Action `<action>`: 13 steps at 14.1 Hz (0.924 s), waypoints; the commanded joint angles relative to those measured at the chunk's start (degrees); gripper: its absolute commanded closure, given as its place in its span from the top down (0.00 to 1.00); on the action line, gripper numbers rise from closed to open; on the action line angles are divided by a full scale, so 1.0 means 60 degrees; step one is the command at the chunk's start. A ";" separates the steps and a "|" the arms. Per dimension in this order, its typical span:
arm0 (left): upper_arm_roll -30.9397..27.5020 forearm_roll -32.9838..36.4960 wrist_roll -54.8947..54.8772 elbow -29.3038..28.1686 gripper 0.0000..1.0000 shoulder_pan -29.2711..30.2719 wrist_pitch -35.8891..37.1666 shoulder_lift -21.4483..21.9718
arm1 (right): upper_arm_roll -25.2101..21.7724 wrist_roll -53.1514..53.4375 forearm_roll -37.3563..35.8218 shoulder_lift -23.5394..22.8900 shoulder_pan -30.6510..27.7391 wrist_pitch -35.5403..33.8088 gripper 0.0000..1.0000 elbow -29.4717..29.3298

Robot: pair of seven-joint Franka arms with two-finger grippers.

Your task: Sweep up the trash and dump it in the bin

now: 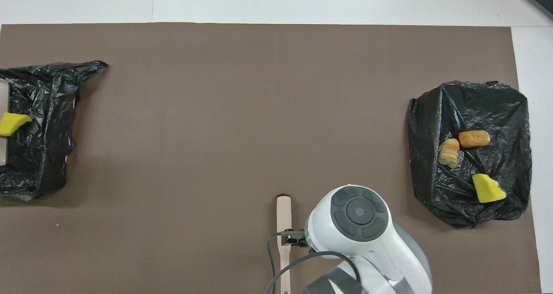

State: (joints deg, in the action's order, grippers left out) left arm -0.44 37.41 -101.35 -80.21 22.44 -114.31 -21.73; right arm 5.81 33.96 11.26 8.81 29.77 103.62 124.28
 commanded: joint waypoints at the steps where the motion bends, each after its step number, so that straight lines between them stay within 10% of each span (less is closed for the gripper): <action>1: -0.0102 0.1364 0.0746 -0.1173 0.00 -0.0546 -0.0183 0.0966 | 0.0072 -0.0692 -0.0542 0.0420 -0.0915 -0.0452 1.00 0.0043; 6: -0.0087 0.4352 0.3002 -0.3196 0.00 -0.1410 -0.0036 0.2316 | 0.0057 -0.2333 -0.1070 0.0977 -0.2629 -0.0513 1.00 -0.0161; 13: 0.0015 0.5851 0.3942 -0.3272 0.00 -0.2582 0.1954 0.3034 | 0.0087 -0.2848 -0.1625 0.0715 -0.3629 -0.0469 1.00 -0.1259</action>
State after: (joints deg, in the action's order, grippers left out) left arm -0.04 71.37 -78.84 -97.68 9.21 -105.03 -7.39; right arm 5.50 17.52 4.02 13.97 8.81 101.40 118.60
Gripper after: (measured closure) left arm 0.683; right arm 0.000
